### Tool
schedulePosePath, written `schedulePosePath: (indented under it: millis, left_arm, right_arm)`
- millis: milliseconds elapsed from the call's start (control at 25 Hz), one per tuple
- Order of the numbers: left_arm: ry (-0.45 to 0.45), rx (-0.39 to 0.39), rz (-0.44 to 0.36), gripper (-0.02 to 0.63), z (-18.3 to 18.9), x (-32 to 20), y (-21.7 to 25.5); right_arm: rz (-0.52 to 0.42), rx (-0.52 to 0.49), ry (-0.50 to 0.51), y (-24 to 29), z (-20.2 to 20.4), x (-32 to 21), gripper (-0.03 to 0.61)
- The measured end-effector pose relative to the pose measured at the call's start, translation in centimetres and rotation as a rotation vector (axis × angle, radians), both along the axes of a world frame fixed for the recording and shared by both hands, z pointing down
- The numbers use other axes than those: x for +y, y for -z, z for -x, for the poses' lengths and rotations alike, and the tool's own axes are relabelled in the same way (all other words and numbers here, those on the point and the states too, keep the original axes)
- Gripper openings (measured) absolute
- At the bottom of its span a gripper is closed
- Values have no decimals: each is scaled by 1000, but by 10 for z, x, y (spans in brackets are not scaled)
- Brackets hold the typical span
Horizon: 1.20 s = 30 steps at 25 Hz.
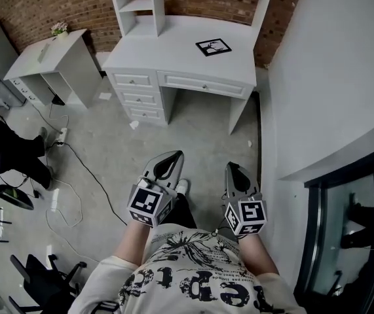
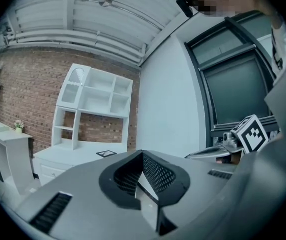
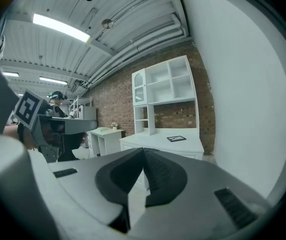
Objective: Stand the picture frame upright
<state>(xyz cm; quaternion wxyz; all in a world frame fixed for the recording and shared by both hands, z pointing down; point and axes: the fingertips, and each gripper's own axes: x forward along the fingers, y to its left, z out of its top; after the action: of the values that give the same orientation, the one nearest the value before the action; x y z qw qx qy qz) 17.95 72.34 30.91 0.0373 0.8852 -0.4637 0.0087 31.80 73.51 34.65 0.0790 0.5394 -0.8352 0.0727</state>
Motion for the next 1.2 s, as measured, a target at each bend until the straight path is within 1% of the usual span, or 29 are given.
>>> schedulePosePath:
  millis: [160, 360, 600, 960, 1080, 1200]
  left_arm:
    - [-7, 2, 39, 14, 5, -42, -11]
    - [-14, 10, 50, 14, 12, -108, -16]
    - [-2, 10, 70, 14, 35, -197, -21]
    - [-35, -1, 64, 14, 66, -327, -13]
    - [-39, -13, 51, 14, 73, -359, -10]
    - [-37, -25, 40, 14, 82, -381, -8]
  right_arm:
    - [9, 27, 5, -5, 7, -42, 6]
    - [45, 35, 3, -13, 15, -107, 6]
    - [71, 39, 15, -13, 37, -193, 6]
    - [88, 63, 23, -9, 77, -324, 6]
    - [78, 62, 22, -5, 86, -359, 6]
    - [63, 61, 21, -1, 94, -387, 7]
